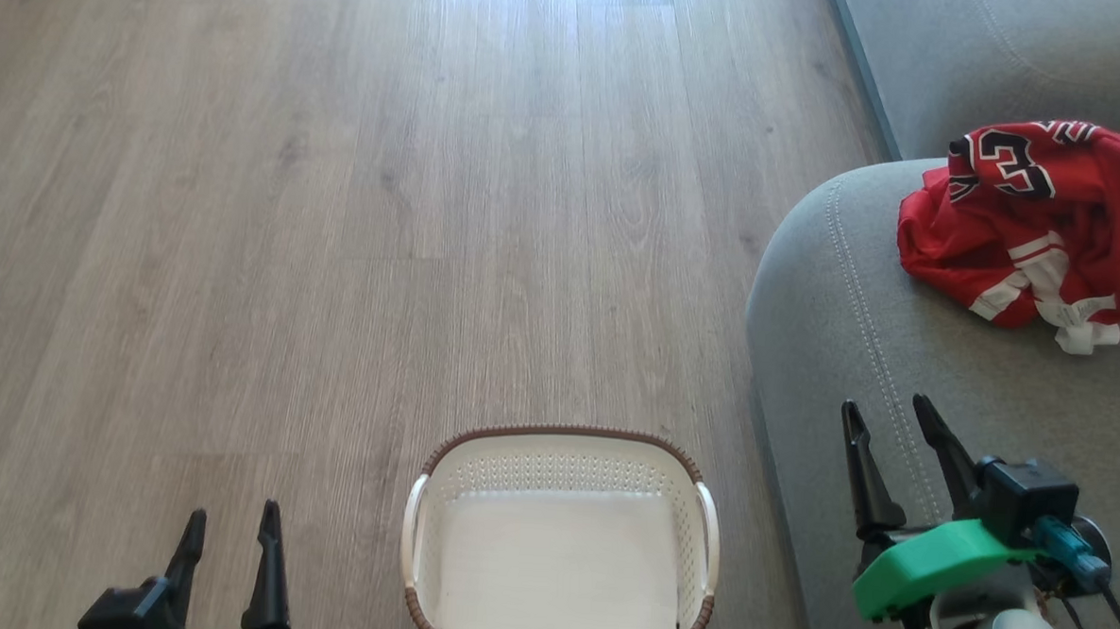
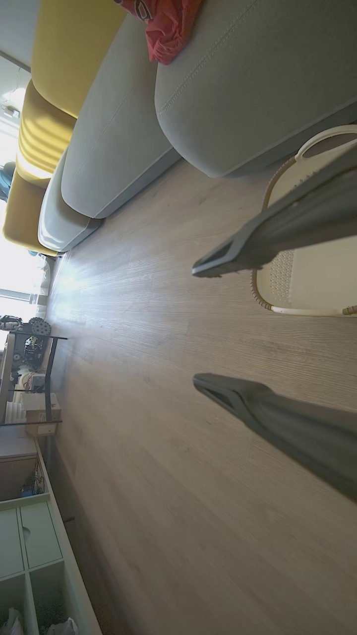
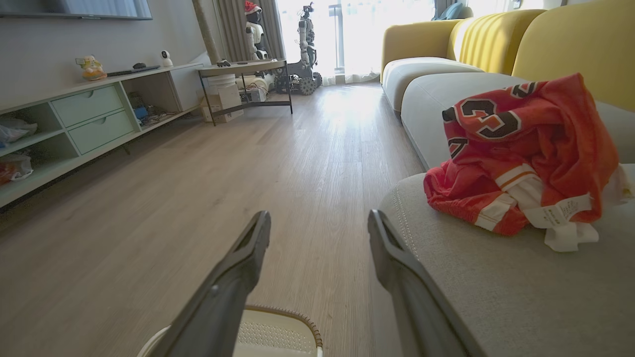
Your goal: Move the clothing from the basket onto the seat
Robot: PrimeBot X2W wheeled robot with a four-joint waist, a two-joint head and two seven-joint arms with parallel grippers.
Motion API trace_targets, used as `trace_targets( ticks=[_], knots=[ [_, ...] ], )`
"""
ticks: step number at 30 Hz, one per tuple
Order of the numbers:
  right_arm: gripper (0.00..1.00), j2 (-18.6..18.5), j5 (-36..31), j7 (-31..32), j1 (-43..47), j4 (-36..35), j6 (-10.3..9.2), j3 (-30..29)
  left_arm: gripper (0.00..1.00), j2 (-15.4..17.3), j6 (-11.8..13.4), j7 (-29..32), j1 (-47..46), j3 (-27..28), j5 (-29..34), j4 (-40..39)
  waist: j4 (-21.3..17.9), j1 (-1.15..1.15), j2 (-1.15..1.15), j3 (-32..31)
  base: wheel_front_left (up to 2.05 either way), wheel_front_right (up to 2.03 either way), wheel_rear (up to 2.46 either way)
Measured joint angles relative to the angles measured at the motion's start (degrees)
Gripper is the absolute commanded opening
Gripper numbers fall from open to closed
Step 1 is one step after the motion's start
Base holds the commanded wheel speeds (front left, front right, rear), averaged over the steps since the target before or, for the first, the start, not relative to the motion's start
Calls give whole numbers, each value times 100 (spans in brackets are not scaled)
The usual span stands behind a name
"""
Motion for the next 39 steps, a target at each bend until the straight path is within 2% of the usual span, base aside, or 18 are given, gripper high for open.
trace_targets(
  ticks=[36,37,39],
  knots=[
    [100,5,137,16,244,133,0,49,100,47,68,5,127,-10,160,-24,-4,0,0,-75,0,0,0],
    [0,5,136,16,245,180,-7,51,0,29,64,8,127,-14,158,14,-3,0,0,-74,0,0,0],
    [0,7,136,18,309,372,-8,57,0,-55,59,15,158,-66,158,187,-3,0,0,-74,0,0,0]
  ],
)
